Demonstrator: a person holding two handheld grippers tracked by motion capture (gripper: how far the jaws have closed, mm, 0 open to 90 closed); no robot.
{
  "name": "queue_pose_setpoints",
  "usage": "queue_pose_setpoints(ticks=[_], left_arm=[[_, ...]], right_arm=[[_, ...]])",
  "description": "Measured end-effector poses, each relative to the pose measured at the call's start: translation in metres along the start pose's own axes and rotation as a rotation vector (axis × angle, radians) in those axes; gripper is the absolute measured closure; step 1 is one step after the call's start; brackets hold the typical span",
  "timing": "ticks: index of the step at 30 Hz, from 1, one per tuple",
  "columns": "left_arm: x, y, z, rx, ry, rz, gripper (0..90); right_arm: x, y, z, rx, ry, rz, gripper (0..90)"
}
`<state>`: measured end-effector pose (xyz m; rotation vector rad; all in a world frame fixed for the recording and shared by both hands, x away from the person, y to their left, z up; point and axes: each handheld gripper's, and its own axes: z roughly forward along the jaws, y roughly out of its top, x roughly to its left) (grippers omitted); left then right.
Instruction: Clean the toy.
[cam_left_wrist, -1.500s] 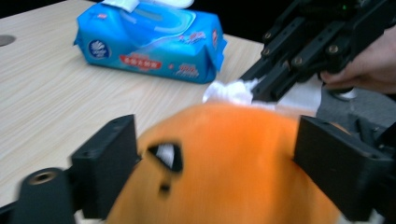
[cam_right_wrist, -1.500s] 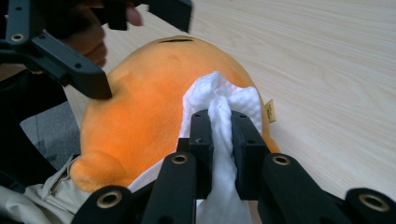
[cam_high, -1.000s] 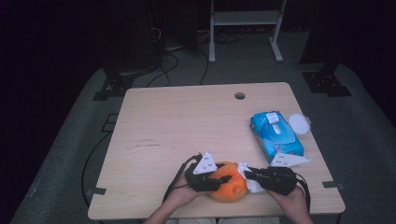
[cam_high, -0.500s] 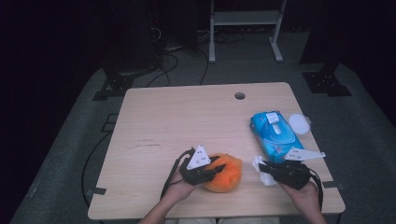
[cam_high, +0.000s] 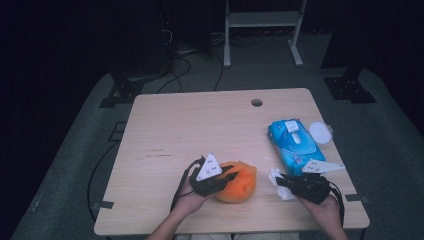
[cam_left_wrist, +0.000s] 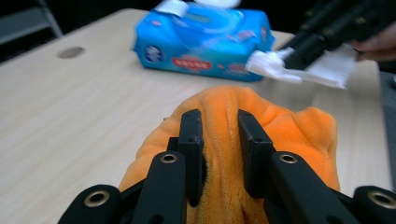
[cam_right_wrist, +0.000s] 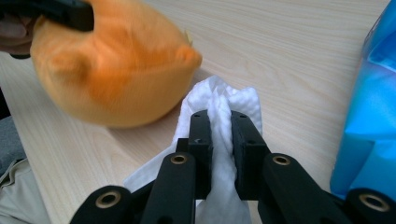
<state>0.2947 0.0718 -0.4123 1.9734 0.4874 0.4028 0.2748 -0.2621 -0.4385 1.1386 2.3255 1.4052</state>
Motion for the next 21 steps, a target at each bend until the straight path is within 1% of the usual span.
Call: queue_pose_setpoints(ticks=[1, 4, 6, 7, 10, 11, 13, 14, 15, 17, 19, 21], left_arm=[[0.003, 0.001, -0.001, -0.01, 0.007, -0.01, 75.1], [0.01, 0.003, -0.003, -0.02, 0.034, -0.017, 75.1], [0.014, 0.004, -0.004, -0.021, 0.047, -0.018, 75.0], [0.017, 0.005, -0.003, -0.03, 0.058, -0.024, 75.0], [0.024, 0.006, -0.002, -0.04, 0.085, -0.028, 74.9], [0.027, 0.007, -0.002, -0.045, 0.1, -0.027, 74.9], [0.031, 0.009, 0.0, -0.047, 0.119, -0.023, 74.9], [0.033, 0.011, 0.001, -0.051, 0.129, -0.019, 74.8], [0.035, 0.011, 0.003, -0.055, 0.134, -0.018, 74.7], [0.04, 0.014, 0.007, -0.049, 0.153, -0.004, 74.6], [0.043, 0.015, 0.011, -0.052, 0.167, -0.002, 74.4], [0.046, 0.014, 0.017, -0.053, 0.186, -0.004, 73.9]], right_arm=[[0.0, 0.0, 0.0, -0.001, 0.0, -0.001, 79.1], [0.0, 0.0, 0.002, 0.009, -0.008, -0.01, 78.9], [-0.001, 0.0, 0.004, 0.021, -0.02, -0.02, 78.5], [-0.001, -0.001, 0.005, 0.026, -0.027, -0.021, 77.8], [-0.002, -0.002, 0.006, 0.042, -0.054, -0.034, 74.6], [-0.003, -0.002, 0.006, 0.045, -0.06, -0.042, 73.6], [-0.003, -0.003, 0.006, 0.049, -0.065, -0.044, 69.5], [-0.004, -0.004, 0.006, 0.044, -0.067, -0.042, 65.4], [-0.004, -0.005, 0.005, 0.051, -0.075, -0.044, 64.8], [-0.005, -0.006, 0.005, 0.059, -0.073, -0.046, 62.7], [-0.006, -0.008, 0.005, 0.059, -0.063, -0.032, 59.8], [-0.007, -0.008, 0.005, 0.056, -0.057, -0.028, 59.3]])
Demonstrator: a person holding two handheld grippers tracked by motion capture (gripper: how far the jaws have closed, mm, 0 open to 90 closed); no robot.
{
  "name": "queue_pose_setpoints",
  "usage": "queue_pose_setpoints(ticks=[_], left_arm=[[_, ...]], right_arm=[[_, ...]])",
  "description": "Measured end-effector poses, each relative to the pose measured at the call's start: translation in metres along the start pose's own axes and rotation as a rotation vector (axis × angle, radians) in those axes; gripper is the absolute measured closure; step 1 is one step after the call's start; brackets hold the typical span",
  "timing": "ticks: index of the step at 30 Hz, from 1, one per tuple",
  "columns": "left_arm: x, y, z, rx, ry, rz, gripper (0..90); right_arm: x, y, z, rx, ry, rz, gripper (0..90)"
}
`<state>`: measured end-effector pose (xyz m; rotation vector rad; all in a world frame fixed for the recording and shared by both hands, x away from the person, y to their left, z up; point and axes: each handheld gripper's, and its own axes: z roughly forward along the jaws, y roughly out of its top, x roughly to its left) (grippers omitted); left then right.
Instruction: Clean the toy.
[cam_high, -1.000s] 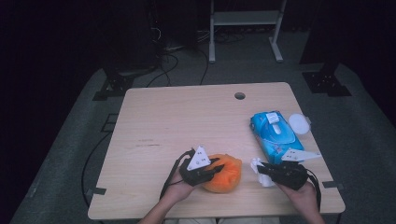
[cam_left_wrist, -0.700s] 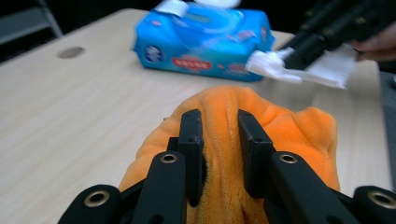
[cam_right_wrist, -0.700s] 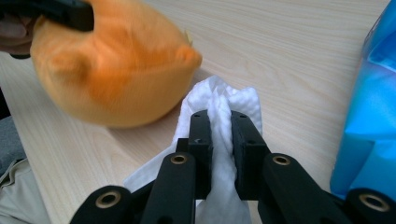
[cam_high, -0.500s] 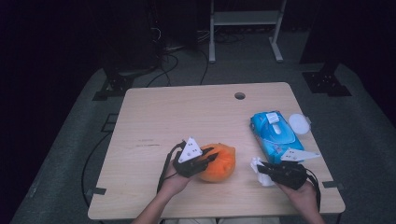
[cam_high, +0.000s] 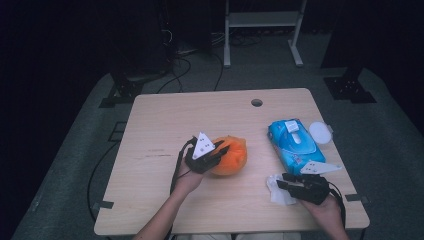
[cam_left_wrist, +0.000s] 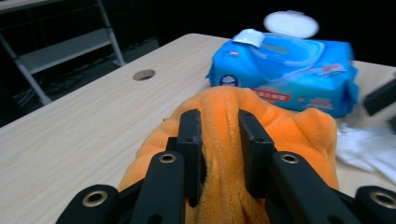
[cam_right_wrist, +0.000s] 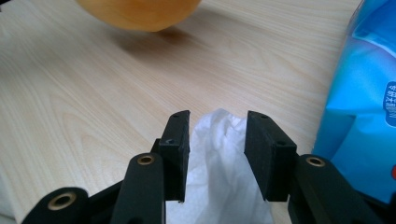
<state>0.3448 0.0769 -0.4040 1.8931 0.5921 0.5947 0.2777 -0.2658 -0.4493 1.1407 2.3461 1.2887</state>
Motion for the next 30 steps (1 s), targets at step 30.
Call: queue_pose_setpoints(ticks=[30], left_arm=[[0.012, -0.011, -0.028, -0.011, -0.076, -0.124, 38.8]], right_arm=[[0.003, 0.006, -0.014, -0.085, 0.037, 0.034, 46.0]])
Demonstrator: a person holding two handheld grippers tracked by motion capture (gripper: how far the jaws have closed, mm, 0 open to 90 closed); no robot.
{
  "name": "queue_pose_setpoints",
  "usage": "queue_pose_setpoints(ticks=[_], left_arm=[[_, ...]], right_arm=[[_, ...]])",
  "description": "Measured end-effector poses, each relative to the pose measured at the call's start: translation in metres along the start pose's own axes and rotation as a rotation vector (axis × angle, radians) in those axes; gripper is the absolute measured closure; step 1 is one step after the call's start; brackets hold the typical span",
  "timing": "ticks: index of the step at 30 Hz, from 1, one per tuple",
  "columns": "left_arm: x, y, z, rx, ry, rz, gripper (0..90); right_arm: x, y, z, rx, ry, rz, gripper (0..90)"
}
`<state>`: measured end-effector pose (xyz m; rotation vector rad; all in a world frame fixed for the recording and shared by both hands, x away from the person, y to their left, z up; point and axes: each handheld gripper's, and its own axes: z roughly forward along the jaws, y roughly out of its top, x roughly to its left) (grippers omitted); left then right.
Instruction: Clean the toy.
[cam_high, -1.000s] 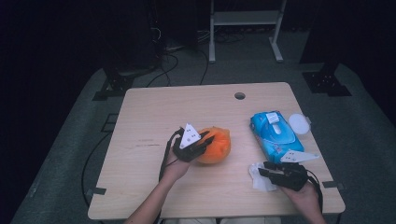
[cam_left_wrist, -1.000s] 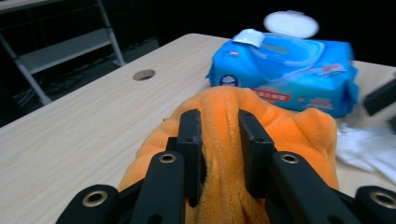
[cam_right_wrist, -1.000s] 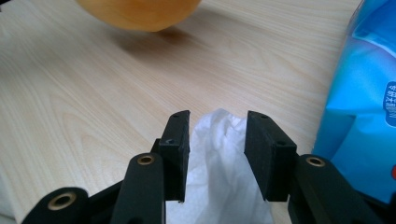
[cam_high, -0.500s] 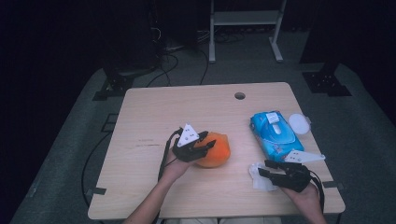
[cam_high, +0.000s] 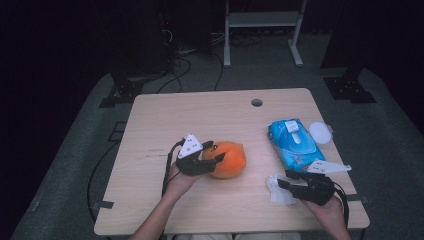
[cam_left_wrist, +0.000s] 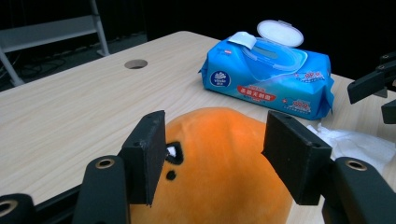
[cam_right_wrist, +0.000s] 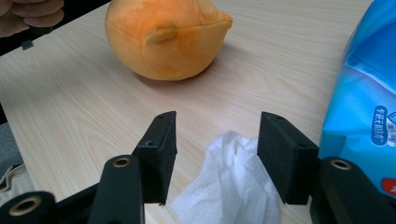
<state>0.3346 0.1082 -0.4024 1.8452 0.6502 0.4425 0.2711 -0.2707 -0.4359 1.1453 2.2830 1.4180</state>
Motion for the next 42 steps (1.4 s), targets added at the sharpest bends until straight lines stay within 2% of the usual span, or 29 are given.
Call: queue_pose_setpoints(ticks=[15, 33, 42], left_arm=[[0.008, -0.01, -0.025, 0.012, 0.032, -0.032, 33.7], [0.01, -0.024, -0.041, 0.033, 0.047, -0.059, 28.9], [0.012, -0.037, -0.049, 0.035, 0.059, -0.094, 27.6]], right_arm=[[0.0, 0.001, 0.003, 0.009, 0.002, 0.001, 43.4], [-0.001, 0.0, 0.005, 0.016, 0.005, 0.005, 41.4], [-0.001, 0.0, 0.005, 0.017, 0.007, 0.007, 40.8]])
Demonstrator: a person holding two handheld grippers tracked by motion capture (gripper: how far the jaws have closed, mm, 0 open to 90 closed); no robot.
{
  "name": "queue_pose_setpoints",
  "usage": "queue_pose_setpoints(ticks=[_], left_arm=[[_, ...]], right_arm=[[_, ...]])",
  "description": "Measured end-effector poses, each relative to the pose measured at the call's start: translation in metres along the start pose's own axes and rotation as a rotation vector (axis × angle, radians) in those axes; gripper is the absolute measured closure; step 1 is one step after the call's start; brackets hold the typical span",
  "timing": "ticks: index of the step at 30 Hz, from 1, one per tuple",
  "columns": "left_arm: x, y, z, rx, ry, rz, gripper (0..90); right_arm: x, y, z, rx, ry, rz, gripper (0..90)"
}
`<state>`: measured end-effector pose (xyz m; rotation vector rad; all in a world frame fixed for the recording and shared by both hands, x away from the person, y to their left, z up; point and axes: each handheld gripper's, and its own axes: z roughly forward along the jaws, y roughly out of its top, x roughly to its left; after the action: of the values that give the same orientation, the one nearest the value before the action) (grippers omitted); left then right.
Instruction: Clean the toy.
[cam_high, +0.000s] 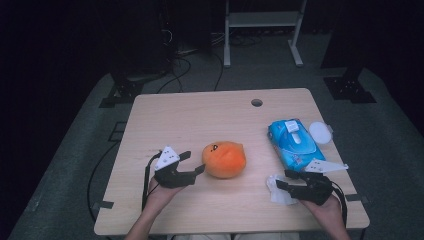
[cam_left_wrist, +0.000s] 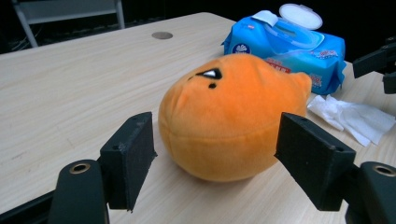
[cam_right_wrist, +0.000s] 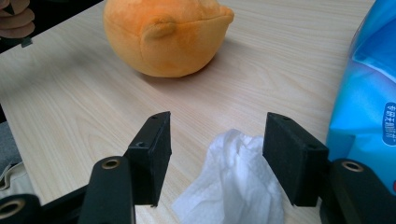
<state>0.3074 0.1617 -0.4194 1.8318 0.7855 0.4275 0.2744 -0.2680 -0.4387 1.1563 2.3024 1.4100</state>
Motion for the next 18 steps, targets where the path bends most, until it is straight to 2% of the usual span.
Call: queue_pose_setpoints(ticks=[18], left_arm=[[0.005, -0.018, -0.008, 0.039, 0.033, -0.025, 22.9]], right_arm=[[0.001, 0.0, 0.003, 0.019, -0.002, -0.014, 39.0]])
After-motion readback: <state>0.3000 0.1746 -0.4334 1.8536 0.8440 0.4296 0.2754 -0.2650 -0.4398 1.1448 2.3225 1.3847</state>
